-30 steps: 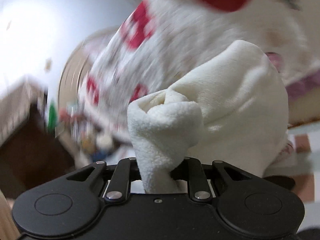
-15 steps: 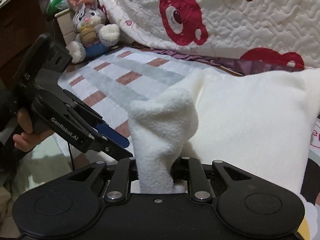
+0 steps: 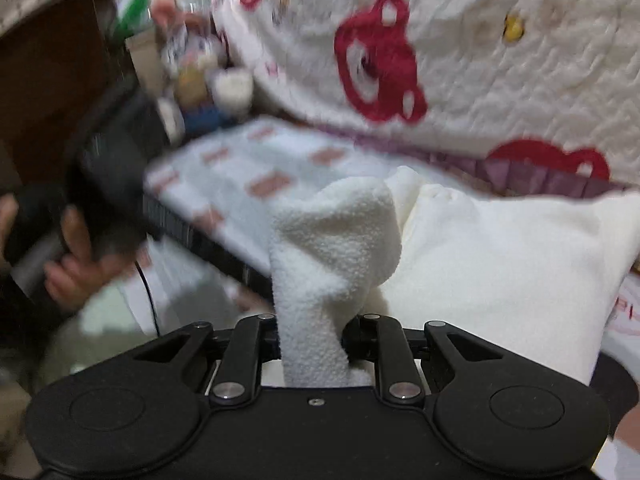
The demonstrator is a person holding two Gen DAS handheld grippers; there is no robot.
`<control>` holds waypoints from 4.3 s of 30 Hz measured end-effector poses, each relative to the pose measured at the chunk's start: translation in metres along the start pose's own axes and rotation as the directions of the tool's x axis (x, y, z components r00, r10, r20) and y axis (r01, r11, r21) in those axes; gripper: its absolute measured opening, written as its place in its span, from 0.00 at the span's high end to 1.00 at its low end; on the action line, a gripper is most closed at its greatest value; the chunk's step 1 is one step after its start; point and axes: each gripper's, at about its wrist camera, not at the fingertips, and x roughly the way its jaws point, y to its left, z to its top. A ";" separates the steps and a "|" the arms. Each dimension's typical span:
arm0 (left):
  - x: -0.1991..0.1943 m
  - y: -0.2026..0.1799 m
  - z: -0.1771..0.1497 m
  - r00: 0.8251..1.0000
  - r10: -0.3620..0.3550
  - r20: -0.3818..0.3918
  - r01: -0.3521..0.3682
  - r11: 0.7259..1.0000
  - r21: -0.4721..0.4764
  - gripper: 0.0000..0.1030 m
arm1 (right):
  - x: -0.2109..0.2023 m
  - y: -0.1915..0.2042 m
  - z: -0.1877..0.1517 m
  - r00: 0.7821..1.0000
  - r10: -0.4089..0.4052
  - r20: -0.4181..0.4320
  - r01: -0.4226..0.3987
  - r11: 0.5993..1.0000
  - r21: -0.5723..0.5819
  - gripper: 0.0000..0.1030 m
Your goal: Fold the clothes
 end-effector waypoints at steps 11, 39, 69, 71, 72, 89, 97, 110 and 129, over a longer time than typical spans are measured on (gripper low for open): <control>-0.013 0.021 0.007 0.970 -0.215 0.116 0.241 0.912 -0.331 0.56 | 0.016 0.031 -0.002 0.986 -0.128 -0.104 0.104 0.972 -0.209 0.78; 0.037 -0.044 0.017 0.982 0.087 0.165 -0.119 0.973 0.199 0.83 | -0.102 0.008 -0.116 0.944 -0.329 -0.028 0.330 0.944 0.015 0.50; 0.015 -0.032 0.016 0.967 0.161 0.199 -0.197 0.965 0.175 0.82 | -0.057 -0.006 -0.125 0.832 -0.516 -0.204 0.524 0.851 -0.017 0.85; 0.015 -0.039 0.014 0.959 0.193 0.206 -0.238 0.945 0.225 0.82 | -0.065 -0.012 -0.127 0.850 -0.482 -0.212 0.498 0.866 0.030 0.84; 0.017 -0.042 0.013 0.955 0.211 0.207 -0.261 0.932 0.252 0.82 | -0.070 -0.013 -0.123 0.862 -0.463 -0.208 0.482 0.874 0.052 0.84; 0.006 -0.003 0.030 0.989 0.099 0.110 -0.108 0.991 0.081 0.82 | 0.017 0.016 -0.024 0.995 -0.061 -0.076 0.060 0.998 -0.011 0.78; -0.014 -0.006 0.025 0.964 0.121 0.235 -0.154 0.980 0.125 0.84 | 0.055 0.029 -0.050 0.991 -0.038 -0.130 0.032 0.998 -0.048 0.78; 0.018 -0.027 0.001 0.989 0.078 0.125 -0.112 0.947 0.300 0.85 | 0.044 0.022 -0.045 0.944 0.229 -0.239 -0.213 0.973 0.088 0.79; 0.023 -0.018 0.008 0.987 0.104 0.123 -0.136 0.948 0.288 0.87 | 0.045 -0.189 0.047 0.955 -0.279 -0.105 0.285 0.957 0.051 0.64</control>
